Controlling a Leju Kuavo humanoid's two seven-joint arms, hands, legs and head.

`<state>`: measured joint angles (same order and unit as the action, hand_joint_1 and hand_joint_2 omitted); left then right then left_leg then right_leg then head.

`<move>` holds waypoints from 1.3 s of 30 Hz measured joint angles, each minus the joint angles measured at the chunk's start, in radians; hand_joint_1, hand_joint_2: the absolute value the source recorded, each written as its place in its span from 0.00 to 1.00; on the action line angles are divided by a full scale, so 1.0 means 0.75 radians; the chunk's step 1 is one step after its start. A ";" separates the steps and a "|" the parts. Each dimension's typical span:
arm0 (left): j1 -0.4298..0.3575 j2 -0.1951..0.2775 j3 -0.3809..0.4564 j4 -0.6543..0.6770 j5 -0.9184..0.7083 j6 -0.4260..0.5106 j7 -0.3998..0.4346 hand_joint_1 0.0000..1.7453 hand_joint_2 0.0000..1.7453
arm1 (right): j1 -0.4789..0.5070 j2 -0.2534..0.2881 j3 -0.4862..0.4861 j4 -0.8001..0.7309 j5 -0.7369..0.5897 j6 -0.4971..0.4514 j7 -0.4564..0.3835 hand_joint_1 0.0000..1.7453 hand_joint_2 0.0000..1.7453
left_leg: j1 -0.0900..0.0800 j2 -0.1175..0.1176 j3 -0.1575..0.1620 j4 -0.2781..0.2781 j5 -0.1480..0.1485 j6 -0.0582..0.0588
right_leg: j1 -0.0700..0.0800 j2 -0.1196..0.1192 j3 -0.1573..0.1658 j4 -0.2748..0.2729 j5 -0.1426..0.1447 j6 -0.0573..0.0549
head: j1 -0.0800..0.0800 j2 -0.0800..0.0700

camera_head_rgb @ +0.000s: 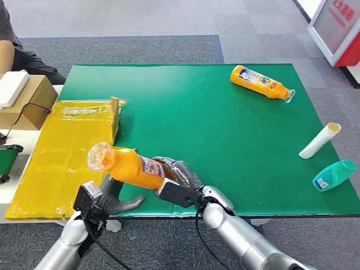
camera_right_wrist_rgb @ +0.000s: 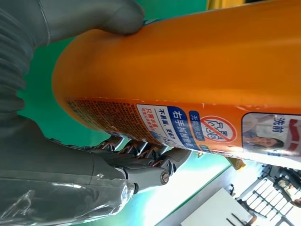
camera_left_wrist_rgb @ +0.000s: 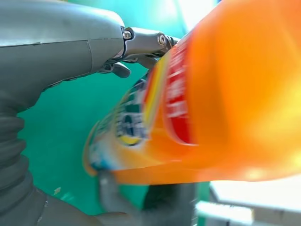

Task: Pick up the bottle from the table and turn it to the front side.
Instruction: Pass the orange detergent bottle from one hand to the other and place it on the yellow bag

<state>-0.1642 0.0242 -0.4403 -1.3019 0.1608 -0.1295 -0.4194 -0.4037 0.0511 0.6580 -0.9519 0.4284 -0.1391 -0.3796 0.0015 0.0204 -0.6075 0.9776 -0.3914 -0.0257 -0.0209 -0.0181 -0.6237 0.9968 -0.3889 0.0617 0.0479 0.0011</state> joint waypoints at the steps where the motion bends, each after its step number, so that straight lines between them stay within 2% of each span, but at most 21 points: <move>1: 0.006 -0.008 0.003 -0.013 0.002 0.025 -0.013 0.00 1.00 | 0.001 0.000 -0.001 0.001 -0.001 0.000 0.003 1.00 1.00 | 0.000 0.000 0.000 0.000 0.000 0.000 | 0.000 0.000 0.000 0.000 0.000 0.000 | 0.000 0.000; 6: 0.034 -0.038 0.024 -0.077 0.028 0.075 -0.070 0.00 1.00 | 0.009 0.000 0.000 0.008 -0.003 0.010 0.013 1.00 1.00 | 0.000 0.000 0.000 0.000 0.000 0.000 | 0.000 0.000 0.000 0.000 0.000 0.000 | 0.000 0.000; 11: 0.055 -0.063 0.037 -0.113 0.102 0.047 -0.110 0.00 1.00 | 0.011 0.000 0.001 0.010 -0.007 0.023 0.019 1.00 1.00 | 0.000 0.000 0.000 0.000 0.000 0.000 | 0.000 0.000 0.000 0.000 0.000 0.000 | 0.000 0.000; 13: 0.062 -0.070 0.039 -0.121 0.122 0.040 -0.115 0.03 1.00 | 0.011 0.000 0.001 0.011 -0.011 0.025 0.022 1.00 1.00 | 0.000 0.000 0.000 0.000 0.000 0.000 | 0.000 0.000 0.000 0.000 0.000 0.000 | 0.000 0.000; 14: 0.063 -0.073 0.039 -0.122 0.127 0.039 -0.115 0.15 1.00 | 0.011 0.000 0.001 0.011 -0.013 0.026 0.023 1.00 1.00 | 0.000 0.000 0.000 0.000 0.000 0.000 | 0.000 0.000 0.000 0.000 0.000 0.000 | 0.000 0.000; 17: 0.065 -0.077 0.039 -0.123 0.131 0.034 -0.113 0.83 1.00 | 0.011 0.000 0.002 0.016 -0.020 0.027 0.023 1.00 1.00 | 0.000 0.000 0.000 0.000 0.000 0.000 | 0.000 0.000 0.000 0.000 0.000 0.000 | 0.000 0.000; 18: 0.065 -0.078 0.039 -0.123 0.131 0.033 -0.112 0.97 1.00 | 0.011 0.000 0.002 0.017 -0.022 0.027 0.023 1.00 1.00 | 0.000 0.000 0.000 0.000 0.000 0.000 | 0.000 0.000 0.000 0.000 0.000 0.000 | 0.000 0.000; 20: 0.064 -0.080 0.040 -0.123 0.131 0.033 -0.110 1.00 1.00 | 0.012 0.000 0.002 0.020 -0.022 0.027 0.023 1.00 1.00 | 0.000 0.000 0.000 0.000 0.000 0.000 | 0.000 0.000 0.000 0.000 0.000 0.000 | 0.000 0.000; 30: 0.058 -0.085 0.047 -0.123 0.131 0.030 -0.101 1.00 1.00 | 0.019 0.000 0.011 0.031 -0.027 0.026 0.016 1.00 1.00 | 0.000 0.000 0.000 0.000 0.000 0.000 | 0.000 0.000 0.000 0.000 0.000 0.000 | 0.000 0.000; 31: 0.058 -0.085 0.047 -0.123 0.132 0.029 -0.098 1.00 1.00 | 0.019 0.000 0.011 0.031 -0.029 0.026 0.015 0.85 1.00 | 0.000 0.000 0.000 0.000 0.000 0.000 | 0.000 0.000 0.000 0.000 0.000 0.000 | 0.000 0.000; 34: 0.057 -0.085 0.047 -0.123 0.136 0.033 -0.084 1.00 1.00 | 0.021 0.000 0.010 0.031 -0.031 0.022 0.014 0.12 1.00 | 0.000 0.000 0.000 0.000 0.000 0.000 | 0.000 0.000 0.000 0.000 0.000 0.000 | 0.000 0.000; 35: 0.057 -0.086 0.047 -0.123 0.137 0.038 -0.077 1.00 1.00 | 0.021 0.000 0.010 0.031 -0.031 0.020 0.012 0.02 1.00 | 0.000 0.000 0.000 0.000 0.000 0.000 | 0.000 0.000 0.000 0.000 0.000 0.000 | 0.000 0.000; 39: 0.051 -0.080 0.042 -0.123 0.037 0.116 -0.059 1.00 1.00 | 0.024 0.000 0.005 0.027 -0.047 0.000 0.005 0.00 1.00 | 0.000 0.000 0.000 0.000 0.000 0.000 | 0.000 0.000 0.000 0.000 0.000 0.000 | 0.000 0.000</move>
<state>-0.1257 -0.0355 -0.4088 -1.3943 0.1882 -0.0423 -0.4638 -0.3860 0.0511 0.6617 -0.9316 0.3931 -0.1393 -0.3758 0.0015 0.0204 -0.6074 0.9776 -0.3914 -0.0257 -0.0209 -0.0181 -0.6238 0.9968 -0.3889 0.0617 0.0481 0.0011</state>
